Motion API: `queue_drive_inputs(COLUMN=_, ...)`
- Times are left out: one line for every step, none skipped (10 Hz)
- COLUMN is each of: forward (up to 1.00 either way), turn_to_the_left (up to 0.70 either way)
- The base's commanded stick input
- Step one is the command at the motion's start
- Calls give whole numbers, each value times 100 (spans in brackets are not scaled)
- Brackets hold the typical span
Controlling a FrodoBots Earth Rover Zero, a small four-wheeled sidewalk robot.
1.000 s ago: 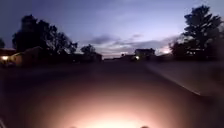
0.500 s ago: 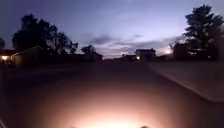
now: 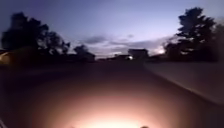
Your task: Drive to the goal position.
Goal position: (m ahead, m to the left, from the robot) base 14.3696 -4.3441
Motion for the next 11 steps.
queue_drive_inputs(forward=70, turn_to_the_left=0)
queue_drive_inputs(forward=70, turn_to_the_left=0)
queue_drive_inputs(forward=70, turn_to_the_left=0)
queue_drive_inputs(forward=70, turn_to_the_left=0)
queue_drive_inputs(forward=70, turn_to_the_left=0)
queue_drive_inputs(forward=70, turn_to_the_left=0)
queue_drive_inputs(forward=70, turn_to_the_left=0)
queue_drive_inputs(forward=70, turn_to_the_left=0)
queue_drive_inputs(forward=70, turn_to_the_left=0)
queue_drive_inputs(forward=70, turn_to_the_left=0)
queue_drive_inputs(forward=70, turn_to_the_left=0)
